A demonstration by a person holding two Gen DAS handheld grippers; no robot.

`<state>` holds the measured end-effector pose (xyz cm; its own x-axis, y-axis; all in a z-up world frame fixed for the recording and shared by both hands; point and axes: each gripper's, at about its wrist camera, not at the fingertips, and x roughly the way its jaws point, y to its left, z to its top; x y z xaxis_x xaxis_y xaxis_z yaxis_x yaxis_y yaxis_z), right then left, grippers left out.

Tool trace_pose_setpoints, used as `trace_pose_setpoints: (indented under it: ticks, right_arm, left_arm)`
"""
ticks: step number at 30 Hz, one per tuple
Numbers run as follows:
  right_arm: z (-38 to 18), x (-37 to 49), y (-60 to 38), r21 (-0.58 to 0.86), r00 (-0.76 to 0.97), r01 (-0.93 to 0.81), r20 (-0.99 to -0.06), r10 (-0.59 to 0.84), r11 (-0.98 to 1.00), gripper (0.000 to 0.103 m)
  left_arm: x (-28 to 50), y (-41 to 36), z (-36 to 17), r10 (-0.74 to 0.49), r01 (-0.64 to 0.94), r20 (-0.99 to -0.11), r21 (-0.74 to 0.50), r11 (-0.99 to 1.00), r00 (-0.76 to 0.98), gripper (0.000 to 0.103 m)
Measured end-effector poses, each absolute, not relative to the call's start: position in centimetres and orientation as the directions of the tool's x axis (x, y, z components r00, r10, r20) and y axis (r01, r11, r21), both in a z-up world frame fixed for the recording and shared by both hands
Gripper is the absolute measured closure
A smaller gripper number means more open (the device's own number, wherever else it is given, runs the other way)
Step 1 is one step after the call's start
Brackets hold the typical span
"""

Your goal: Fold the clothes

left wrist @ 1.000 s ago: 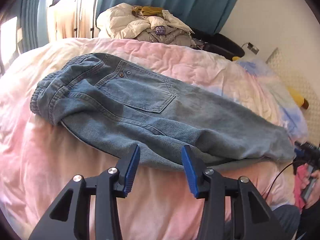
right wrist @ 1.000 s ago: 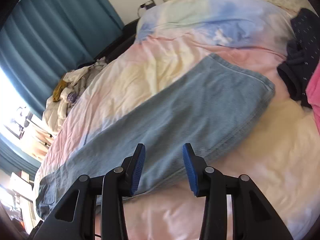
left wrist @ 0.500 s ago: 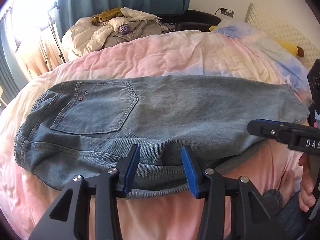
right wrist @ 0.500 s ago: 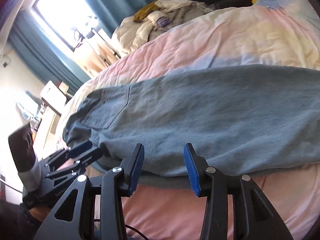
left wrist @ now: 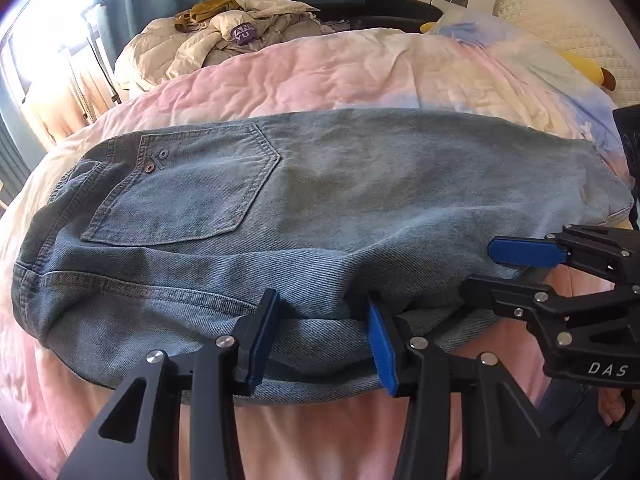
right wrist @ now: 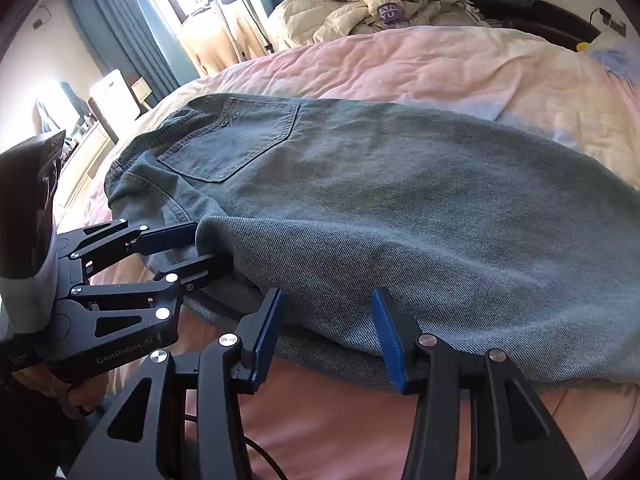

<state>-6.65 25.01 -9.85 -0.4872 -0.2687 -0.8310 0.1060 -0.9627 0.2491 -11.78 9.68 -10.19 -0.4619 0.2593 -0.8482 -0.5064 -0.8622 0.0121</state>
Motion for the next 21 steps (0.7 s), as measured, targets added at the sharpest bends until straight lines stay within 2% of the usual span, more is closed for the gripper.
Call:
trace_pose_setpoints:
  ticks: [6, 10, 13, 15, 16, 18, 19, 21]
  right_arm:
    - [-10.2, -7.2, 24.1, 0.148, -0.505, 0.144, -0.839, -0.201, -0.978, 0.057]
    - [-11.1, -7.6, 24.0, 0.141, -0.476, 0.14, -0.858, -0.191, -0.98, 0.057]
    - [-11.2, -7.6, 24.4, 0.138, -0.486, 0.113, -0.856, -0.176, -0.984, 0.057]
    - [-11.2, -7.5, 25.0, 0.151, -0.497, 0.083, -0.85, -0.173, -0.985, 0.064]
    - [-11.2, -7.5, 25.3, 0.162, -0.5, 0.069, -0.848, -0.174, -0.984, 0.067]
    - [-11.3, -7.5, 25.7, 0.164, -0.505, 0.042, -0.848, -0.163, -0.986, 0.082]
    - [-11.3, -7.4, 25.9, 0.167, -0.508, 0.034, -0.846, -0.161, -0.985, 0.084]
    - [-11.3, -7.3, 26.2, 0.176, -0.514, 0.022, -0.842, -0.162, -0.984, 0.087]
  left_arm:
    - [-11.6, 9.9, -10.6, 0.252, -0.509, -0.852, 0.02, -0.86, -0.46, 0.058]
    - [-11.4, 10.1, -10.9, 0.247, -0.514, -0.848, 0.035, -0.857, -0.469, 0.059]
    - [-11.3, 10.0, -11.0, 0.266, -0.52, -0.841, 0.021, -0.854, -0.472, 0.068]
    - [-11.1, 10.0, -11.0, 0.276, -0.523, -0.837, 0.014, -0.852, -0.472, 0.074]
    - [-11.1, 10.0, -11.0, 0.28, -0.526, -0.835, 0.012, -0.851, -0.473, 0.082]
    - [-10.9, 10.1, -11.0, 0.281, -0.525, -0.831, 0.016, -0.851, -0.48, 0.086]
    - [-10.9, 10.1, -10.9, 0.283, -0.524, -0.829, 0.015, -0.852, -0.483, 0.091]
    - [-10.8, 9.9, -10.7, 0.295, -0.518, -0.823, 0.0, -0.855, -0.486, 0.094]
